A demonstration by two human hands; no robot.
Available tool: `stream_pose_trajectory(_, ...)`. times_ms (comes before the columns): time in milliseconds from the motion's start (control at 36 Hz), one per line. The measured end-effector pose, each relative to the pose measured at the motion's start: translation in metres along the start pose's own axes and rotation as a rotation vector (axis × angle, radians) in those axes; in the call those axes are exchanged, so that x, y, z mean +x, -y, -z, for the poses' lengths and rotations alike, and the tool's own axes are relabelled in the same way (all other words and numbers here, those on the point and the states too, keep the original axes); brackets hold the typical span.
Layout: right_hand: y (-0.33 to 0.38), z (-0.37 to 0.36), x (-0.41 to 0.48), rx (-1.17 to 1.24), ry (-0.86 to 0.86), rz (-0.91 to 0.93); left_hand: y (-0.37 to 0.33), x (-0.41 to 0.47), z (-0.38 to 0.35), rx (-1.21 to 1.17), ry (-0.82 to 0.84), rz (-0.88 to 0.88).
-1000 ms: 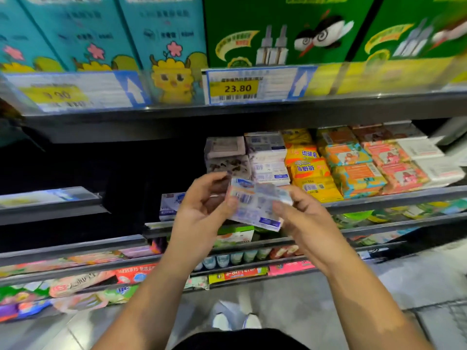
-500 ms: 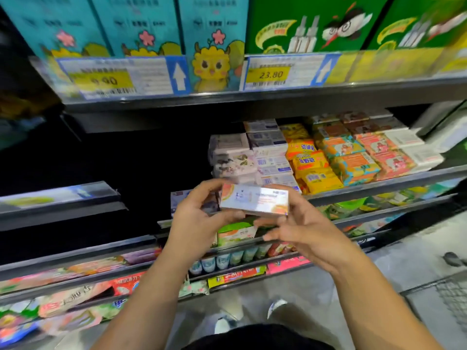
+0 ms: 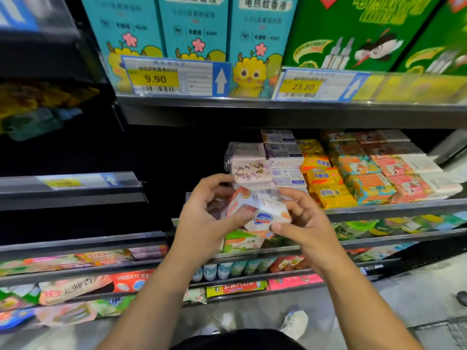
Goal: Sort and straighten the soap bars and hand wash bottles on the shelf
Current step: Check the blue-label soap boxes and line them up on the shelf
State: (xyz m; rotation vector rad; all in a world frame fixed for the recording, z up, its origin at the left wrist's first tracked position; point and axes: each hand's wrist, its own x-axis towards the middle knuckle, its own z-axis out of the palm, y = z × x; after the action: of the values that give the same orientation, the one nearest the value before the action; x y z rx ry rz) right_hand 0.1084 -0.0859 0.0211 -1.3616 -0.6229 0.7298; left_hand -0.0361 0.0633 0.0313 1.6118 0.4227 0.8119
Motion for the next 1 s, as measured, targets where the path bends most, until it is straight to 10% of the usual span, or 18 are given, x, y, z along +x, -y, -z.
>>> stream_pose_trajectory(222,0.037,-0.016,-0.002,0.019,0.031,0.197,0.009,-0.004,-0.008,0.315,0.223,0.055)
stream_pose_trajectory(472,0.042,-0.004,0.008,-0.170,0.098,0.246,0.010,0.004,-0.008,0.074,0.023,0.131)
stream_pose_trajectory(639,0.048,0.006,0.019,-0.061,0.093,-0.027,-0.002,0.020,-0.016,-0.407,-0.162,0.283)
stream_pose_trajectory(778,0.047,0.007,0.027,-0.162,0.060,-0.301,0.000,0.027,-0.025,-0.155,-0.159,0.502)
stream_pose_trajectory(1000,0.049,0.016,0.037,-0.222,0.122,-0.313,-0.005,0.040,-0.019,0.047,-0.090,0.388)
